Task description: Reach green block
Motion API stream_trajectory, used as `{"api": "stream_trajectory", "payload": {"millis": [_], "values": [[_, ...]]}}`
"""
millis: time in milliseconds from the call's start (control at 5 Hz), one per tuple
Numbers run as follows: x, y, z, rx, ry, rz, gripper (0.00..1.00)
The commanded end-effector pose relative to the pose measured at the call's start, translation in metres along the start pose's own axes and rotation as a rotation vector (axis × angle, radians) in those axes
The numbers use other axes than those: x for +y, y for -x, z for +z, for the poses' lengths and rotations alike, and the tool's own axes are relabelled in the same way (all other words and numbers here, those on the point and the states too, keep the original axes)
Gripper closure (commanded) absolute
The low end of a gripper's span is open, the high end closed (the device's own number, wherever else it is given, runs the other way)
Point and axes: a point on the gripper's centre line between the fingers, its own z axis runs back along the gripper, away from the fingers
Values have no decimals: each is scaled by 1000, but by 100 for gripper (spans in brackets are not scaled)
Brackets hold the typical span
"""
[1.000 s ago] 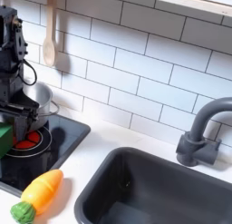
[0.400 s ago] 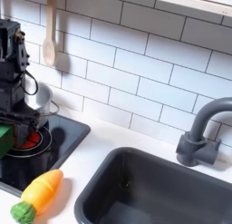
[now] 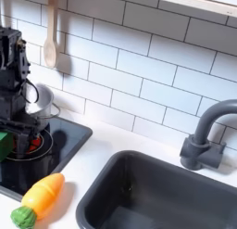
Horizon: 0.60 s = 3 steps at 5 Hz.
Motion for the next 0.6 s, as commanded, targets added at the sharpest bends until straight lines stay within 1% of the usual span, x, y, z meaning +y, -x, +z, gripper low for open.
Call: {"api": "stream_trajectory", "payload": {"millis": [0, 200, 400], "values": [[4, 1, -8, 27, 5, 18, 0], [2, 2, -5, -6, -21, -5, 0], [4, 0, -3, -14, -4, 11, 0]]}}
